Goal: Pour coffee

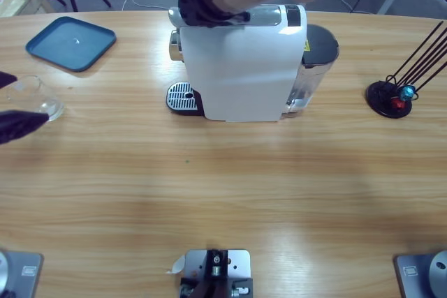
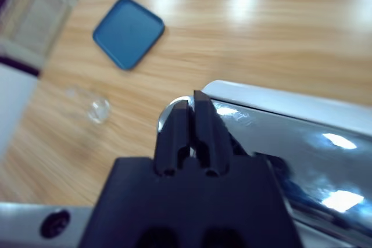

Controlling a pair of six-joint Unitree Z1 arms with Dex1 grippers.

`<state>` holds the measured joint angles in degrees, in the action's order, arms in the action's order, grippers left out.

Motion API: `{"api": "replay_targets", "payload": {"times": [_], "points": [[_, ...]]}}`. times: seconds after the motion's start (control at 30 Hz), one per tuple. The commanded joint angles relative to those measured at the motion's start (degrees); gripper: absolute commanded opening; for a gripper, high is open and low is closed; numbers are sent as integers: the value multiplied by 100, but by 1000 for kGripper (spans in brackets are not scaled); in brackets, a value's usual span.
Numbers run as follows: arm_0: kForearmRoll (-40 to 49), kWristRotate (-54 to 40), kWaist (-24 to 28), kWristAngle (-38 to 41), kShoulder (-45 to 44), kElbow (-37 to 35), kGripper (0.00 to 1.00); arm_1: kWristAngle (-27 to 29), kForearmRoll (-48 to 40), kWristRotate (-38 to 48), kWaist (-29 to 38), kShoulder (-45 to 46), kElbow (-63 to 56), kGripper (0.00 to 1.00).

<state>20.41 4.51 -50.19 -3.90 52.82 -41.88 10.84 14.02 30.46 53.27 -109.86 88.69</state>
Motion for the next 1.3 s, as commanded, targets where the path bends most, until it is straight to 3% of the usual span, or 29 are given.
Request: {"api": "replay_targets", "payload": {"times": [0.03, 0.13, 0.3, 0.47, 0.6, 0.87, 1.1, 1.3], "points": [[263, 508, 945, -1419, -237, 65, 1000, -131, 760, -1295, 212, 1053, -598, 1000], [358, 621, 1321, -1712, -219, -103, 1000, -106, 1043, -1402, 217, 1654, -1101, 1000], [1267, 710, 1736, -2373, 192, -515, 1000, -8, 1145, -1402, 307, 2461, -2148, 1000], [1343, 1231, 2140, -2069, 535, -300, 1000, -3, 1447, -1453, 307, 3232, -2982, 1000], [1251, 1463, 2163, -2044, 640, -22, 1000, 103, 1660, -1455, 307, 3925, -3553, 1000], [-361, 1509, 2163, -2044, 577, 1208, 1000, 182, 1839, -1464, 307, 4561, -4219, 1000], [-1712, 1475, 2180, -2115, 1171, 1943, 1000, 367, 1849, -1464, 307, 4292, -4126, 1000], [-2502, 1480, 2481, -2537, 2187, 2068, 1000, 463, 1937, -1464, 307, 3997, -4093, 1000]]}}
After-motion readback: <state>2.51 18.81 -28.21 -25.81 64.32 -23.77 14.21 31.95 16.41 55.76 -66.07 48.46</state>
